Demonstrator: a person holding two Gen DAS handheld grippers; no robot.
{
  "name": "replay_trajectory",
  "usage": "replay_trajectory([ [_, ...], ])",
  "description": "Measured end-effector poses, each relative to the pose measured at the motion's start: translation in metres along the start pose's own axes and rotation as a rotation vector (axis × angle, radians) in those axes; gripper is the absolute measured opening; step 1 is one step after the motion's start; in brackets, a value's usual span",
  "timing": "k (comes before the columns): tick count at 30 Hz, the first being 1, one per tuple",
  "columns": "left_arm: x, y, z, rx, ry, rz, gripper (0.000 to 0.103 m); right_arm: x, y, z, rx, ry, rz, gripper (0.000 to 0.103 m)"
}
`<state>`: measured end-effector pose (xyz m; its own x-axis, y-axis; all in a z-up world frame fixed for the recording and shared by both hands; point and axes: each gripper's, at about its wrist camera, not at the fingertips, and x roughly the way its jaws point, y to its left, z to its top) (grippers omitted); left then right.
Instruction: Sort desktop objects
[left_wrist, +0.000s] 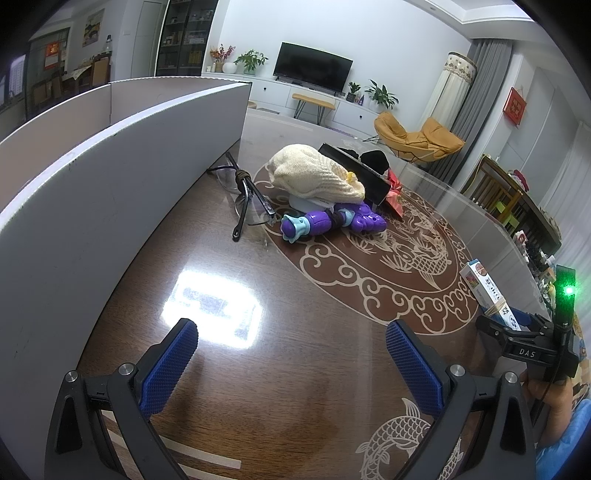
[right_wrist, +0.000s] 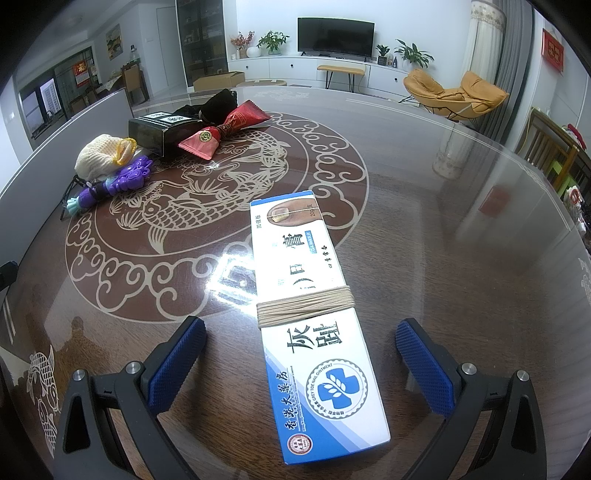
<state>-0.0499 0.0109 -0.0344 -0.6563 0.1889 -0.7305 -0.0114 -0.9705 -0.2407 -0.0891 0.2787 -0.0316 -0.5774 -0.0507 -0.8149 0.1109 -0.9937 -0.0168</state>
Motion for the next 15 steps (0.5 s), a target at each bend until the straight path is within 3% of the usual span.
replay_trajectory([
  [15, -0.0005, 0.0004, 0.0001, -0.002, -0.005, -0.003, 0.103, -0.0001, -0.0001, 0.0000, 0.001, 0.000, 0.000, 0.103],
])
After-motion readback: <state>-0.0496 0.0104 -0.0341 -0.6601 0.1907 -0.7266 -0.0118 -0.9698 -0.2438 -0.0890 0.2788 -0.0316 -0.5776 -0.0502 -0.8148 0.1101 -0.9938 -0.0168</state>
